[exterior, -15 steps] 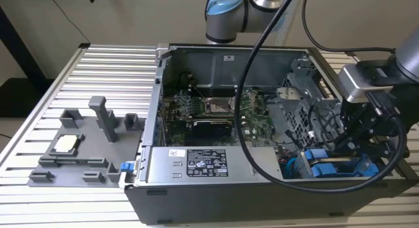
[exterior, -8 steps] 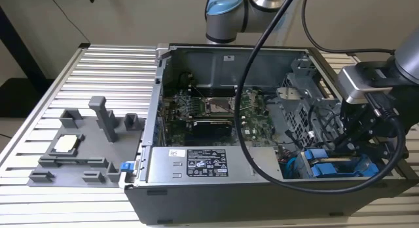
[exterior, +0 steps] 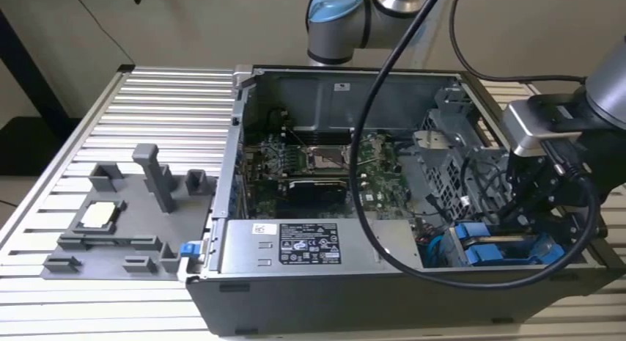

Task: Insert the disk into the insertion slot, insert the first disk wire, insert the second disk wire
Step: 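Insert the second disk wire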

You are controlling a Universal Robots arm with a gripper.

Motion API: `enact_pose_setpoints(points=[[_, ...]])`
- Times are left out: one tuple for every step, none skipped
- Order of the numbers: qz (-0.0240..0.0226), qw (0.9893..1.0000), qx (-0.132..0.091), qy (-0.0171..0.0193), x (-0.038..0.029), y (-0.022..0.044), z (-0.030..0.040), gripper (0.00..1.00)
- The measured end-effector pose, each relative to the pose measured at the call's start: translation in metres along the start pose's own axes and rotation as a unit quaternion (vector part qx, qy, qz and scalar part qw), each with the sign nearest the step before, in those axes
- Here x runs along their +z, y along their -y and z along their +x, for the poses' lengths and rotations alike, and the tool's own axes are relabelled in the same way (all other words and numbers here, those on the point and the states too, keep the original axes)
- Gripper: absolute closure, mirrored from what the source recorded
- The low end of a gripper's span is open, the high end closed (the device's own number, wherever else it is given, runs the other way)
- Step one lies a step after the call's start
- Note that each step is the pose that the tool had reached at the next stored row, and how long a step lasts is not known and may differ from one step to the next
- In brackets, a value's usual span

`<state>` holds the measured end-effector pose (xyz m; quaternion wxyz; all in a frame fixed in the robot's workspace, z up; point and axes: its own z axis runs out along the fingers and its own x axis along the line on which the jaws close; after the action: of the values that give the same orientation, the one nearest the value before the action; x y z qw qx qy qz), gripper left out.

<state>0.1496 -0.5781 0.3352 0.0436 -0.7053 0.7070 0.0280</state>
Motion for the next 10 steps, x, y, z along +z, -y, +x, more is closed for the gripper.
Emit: enact_pose_setpoints(points=[[0.0, 1.0, 0.0, 0.0003, 0.0012, 0.0, 0.0001, 0.84], [0.0, 1.0, 0.0, 0.0006, 0.0023, -0.0001, 0.0002, 0.84], [0.0001, 1.0, 0.001, 0.0003, 0.0028, -0.0001, 0.0003, 0.84], [0.0001, 1.0, 0.001, 0.0002, 0.003, -0.0001, 0.0003, 0.84], [0.0001, 1.0, 0.001, -0.0006, 0.0021, 0.0, 0.0007, 0.84], [-0.0001, 1.0, 0.001, -0.0011, 0.0015, 0.0001, 0.001, 0.84], [-0.0009, 1.0, 0.001, -0.0001, 0.0015, 0.0001, 0.0007, 0.84], [-0.0018, 1.0, 0.001, 0.0008, 0.0011, 0.0001, 0.0004, 0.84], [-0.0021, 1.0, 0.001, 0.0008, 0.0007, 0.0001, 0.0006, 0.84], [-0.0021, 1.0, 0.001, 0.0007, 0.0006, 0.0001, 0.0006, 0.84]])
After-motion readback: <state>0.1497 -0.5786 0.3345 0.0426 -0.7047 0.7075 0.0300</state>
